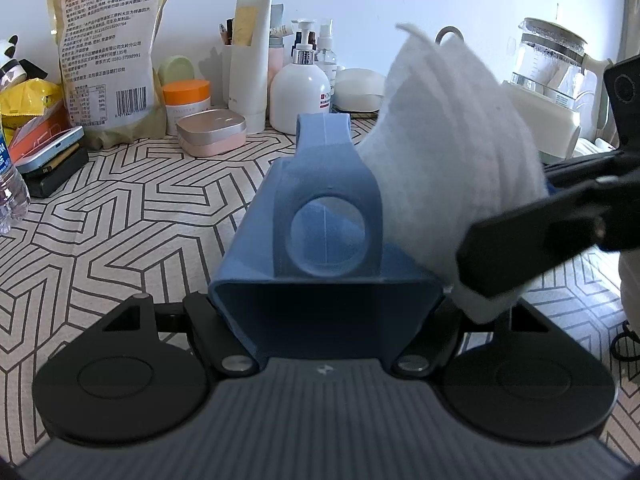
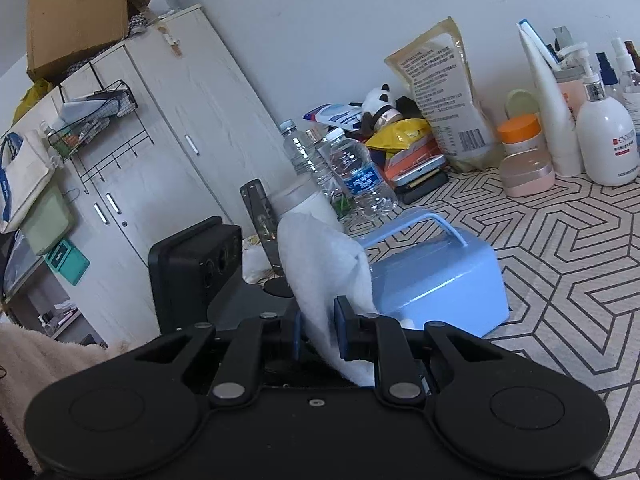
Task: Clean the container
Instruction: 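Rub the white wipe up and down the container's side wall with the right tool, then wipe the container's side wall near its rim with the right tool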
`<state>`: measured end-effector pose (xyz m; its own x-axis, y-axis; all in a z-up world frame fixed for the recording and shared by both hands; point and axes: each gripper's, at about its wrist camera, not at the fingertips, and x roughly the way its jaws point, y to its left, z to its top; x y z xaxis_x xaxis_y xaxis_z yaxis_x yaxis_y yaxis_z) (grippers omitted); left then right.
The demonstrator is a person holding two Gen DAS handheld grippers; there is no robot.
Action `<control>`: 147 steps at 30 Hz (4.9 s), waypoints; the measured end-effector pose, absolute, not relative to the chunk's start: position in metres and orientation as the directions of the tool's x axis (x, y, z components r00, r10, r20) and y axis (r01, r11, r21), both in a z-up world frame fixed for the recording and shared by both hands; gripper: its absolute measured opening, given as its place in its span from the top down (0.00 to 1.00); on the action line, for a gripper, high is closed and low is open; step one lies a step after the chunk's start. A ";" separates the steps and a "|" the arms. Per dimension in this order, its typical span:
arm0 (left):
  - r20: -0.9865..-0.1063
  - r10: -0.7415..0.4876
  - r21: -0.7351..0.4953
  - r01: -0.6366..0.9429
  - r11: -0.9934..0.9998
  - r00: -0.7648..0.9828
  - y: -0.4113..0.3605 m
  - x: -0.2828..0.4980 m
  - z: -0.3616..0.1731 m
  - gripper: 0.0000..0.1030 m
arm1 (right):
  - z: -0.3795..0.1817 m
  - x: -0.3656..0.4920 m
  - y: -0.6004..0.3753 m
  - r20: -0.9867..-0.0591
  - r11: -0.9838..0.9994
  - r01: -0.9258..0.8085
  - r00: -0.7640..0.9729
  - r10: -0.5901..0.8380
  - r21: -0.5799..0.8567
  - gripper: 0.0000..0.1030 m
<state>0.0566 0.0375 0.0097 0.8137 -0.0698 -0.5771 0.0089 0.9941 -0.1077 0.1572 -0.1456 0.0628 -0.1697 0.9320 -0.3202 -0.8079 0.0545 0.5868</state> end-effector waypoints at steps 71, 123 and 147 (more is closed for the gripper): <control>-0.593 -0.032 -0.047 0.005 0.999 0.805 0.032 0.061 0.009 0.29 | 0.053 0.179 -0.152 -0.438 0.292 -0.800 0.041 0.898 0.525 0.75; -0.578 -0.039 -0.051 0.011 0.999 0.815 0.034 0.056 0.010 0.27 | 0.064 0.156 -0.145 -0.371 0.155 -0.832 -0.066 0.926 0.533 0.78; -0.582 -0.037 -0.052 0.008 0.999 0.812 0.033 0.057 0.009 0.26 | 0.061 0.150 -0.143 -0.324 0.079 -0.786 -0.159 0.933 0.613 0.74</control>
<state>0.0571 0.0335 0.0090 0.8122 -0.0368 -0.5823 0.0081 0.9986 -0.0518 0.1500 -0.1431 0.0614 -0.1593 0.9326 -0.3237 -0.7859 0.0787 0.6133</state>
